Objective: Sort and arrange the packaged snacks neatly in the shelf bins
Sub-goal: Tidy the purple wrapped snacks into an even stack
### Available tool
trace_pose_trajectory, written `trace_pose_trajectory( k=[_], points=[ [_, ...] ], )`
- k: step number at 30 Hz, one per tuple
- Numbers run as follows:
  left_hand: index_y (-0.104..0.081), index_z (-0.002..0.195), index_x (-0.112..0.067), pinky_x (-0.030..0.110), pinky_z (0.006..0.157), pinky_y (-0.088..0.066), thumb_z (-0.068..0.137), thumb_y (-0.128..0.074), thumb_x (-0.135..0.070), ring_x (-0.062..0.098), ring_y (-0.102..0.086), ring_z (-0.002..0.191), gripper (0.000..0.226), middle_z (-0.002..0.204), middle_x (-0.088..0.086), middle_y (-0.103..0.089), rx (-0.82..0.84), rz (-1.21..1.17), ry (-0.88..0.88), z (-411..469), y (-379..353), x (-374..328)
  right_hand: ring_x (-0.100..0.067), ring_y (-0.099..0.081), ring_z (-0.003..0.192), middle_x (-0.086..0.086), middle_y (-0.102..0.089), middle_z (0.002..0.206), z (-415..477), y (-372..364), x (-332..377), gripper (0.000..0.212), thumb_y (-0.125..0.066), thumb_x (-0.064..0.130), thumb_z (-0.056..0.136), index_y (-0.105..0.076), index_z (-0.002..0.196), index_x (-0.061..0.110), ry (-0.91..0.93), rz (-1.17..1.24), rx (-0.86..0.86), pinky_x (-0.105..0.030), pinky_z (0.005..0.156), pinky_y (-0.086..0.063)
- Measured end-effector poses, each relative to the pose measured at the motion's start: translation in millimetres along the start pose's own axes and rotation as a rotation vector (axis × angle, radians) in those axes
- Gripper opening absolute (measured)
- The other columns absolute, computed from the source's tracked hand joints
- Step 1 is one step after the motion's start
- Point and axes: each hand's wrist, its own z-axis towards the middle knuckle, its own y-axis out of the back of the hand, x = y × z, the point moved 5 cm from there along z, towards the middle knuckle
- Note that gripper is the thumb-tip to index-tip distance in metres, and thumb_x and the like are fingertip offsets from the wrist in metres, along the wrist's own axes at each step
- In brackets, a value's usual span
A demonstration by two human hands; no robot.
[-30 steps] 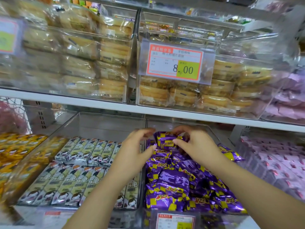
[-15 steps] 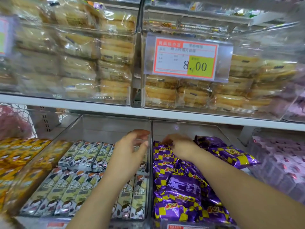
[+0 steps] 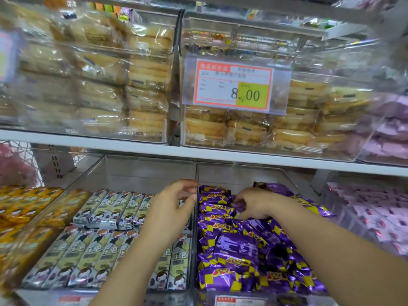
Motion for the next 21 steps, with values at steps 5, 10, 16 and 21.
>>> trace_pose_trajectory(
  k=[5,10,16,21],
  points=[
    [-0.058,0.102,-0.036,-0.005,0.067,-0.034,0.091,-0.059,-0.014,-0.025,-0.05,0.087,0.024,0.095,-0.022,-0.062,0.004,0.012,-0.008,1,0,-1,-0.025,-0.053,0.115,-0.008,-0.053,0.132,2,-2,-2,0.048,-0.061,0.029,0.09,-0.049,0.133,0.011,-0.029,-0.013,-0.023,-0.026,0.089,-0.043],
    [-0.059,0.102,-0.032,-0.005,0.066,-0.034,0.091,-0.059,-0.013,-0.027,-0.049,0.083,0.022,0.094,-0.022,-0.062,0.003,0.002,-0.007,3,1,0,-0.02,-0.05,0.11,-0.005,-0.052,0.125,-19,13,-6,0.061,-0.064,0.022,0.085,-0.037,0.14,0.016,-0.001,0.247,-0.22,-0.016,0.07,-0.034],
    [-0.06,0.105,-0.034,-0.004,0.069,-0.034,0.091,-0.058,-0.012,-0.02,-0.052,0.088,0.026,0.096,-0.02,-0.062,0.034,0.024,-0.024,-1,-4,-4,-0.007,-0.053,0.074,-0.002,-0.051,0.121,-50,21,-13,0.067,-0.063,0.01,0.082,-0.034,0.139,0.028,0.099,0.511,-0.391,-0.011,0.061,-0.042],
    [-0.061,0.114,-0.032,-0.006,0.079,-0.029,0.091,-0.059,-0.017,-0.013,-0.051,0.095,0.027,0.105,-0.026,-0.059,0.061,0.136,-0.12,-6,-7,-15,-0.013,-0.063,0.097,0.007,-0.057,0.119,-74,18,-8,0.053,-0.059,-0.007,0.08,-0.049,0.106,0.038,0.335,0.829,-0.415,-0.036,0.086,-0.052]
  ],
)
